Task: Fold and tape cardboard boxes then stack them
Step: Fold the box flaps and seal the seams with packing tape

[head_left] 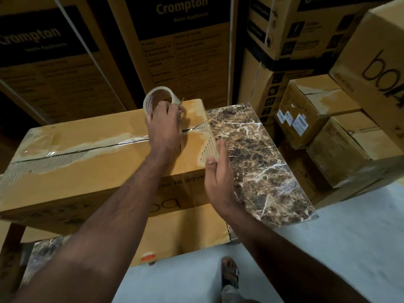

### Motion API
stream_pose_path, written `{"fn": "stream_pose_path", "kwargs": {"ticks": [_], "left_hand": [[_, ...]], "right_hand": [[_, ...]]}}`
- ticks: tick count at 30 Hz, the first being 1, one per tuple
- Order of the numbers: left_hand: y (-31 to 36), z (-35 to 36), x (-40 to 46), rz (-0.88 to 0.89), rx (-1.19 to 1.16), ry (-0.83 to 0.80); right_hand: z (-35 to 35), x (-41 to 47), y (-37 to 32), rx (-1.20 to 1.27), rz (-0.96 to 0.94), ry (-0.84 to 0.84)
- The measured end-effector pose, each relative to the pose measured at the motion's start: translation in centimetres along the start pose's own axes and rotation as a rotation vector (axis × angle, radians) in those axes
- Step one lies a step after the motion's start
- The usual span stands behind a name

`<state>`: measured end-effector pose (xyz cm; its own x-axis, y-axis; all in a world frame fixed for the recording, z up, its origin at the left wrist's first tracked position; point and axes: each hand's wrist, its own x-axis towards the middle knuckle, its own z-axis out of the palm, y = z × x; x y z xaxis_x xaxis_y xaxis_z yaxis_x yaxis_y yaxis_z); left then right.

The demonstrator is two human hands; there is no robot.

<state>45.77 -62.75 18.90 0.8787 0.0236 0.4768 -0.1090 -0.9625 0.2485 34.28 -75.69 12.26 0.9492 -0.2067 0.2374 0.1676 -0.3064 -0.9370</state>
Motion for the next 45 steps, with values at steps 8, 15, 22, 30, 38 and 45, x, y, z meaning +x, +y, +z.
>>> {"fn": "stream_pose_path", "kwargs": {"ticks": [8, 15, 22, 30, 38, 45], "left_hand": [[0.5, 0.3, 0.0, 0.02, -0.027, 0.008], [0.0, 0.7, -0.4, 0.032, -0.036, 0.028], [0.0, 1.0, 0.6, 0.07, -0.024, 0.052], [-0.6, 1.4, 1.2, 0.101, -0.079, 0.019], [5.0, -1.8, -1.2, -0.143, -1.024, 0.061], [12.6, -2.8, -7.9, -0.389, -1.621, -0.382]], "right_hand": [[-3.5, 5.8, -1.8, 0.071, 0.175, -0.456], [-1.1, 13.6, -1.9, -0.165, 0.158, -0.593], [1.6, 21.3, -1.3, -0.113, 0.232, -0.613], [3.0, 21.0, -0.3, -0.306, 0.091, -0.48], [-3.4, 12.7, -2.1, 0.016, -0.146, -0.286], [-11.8, 4.5, -1.4, -0.183, -0.092, -0.083]]}}
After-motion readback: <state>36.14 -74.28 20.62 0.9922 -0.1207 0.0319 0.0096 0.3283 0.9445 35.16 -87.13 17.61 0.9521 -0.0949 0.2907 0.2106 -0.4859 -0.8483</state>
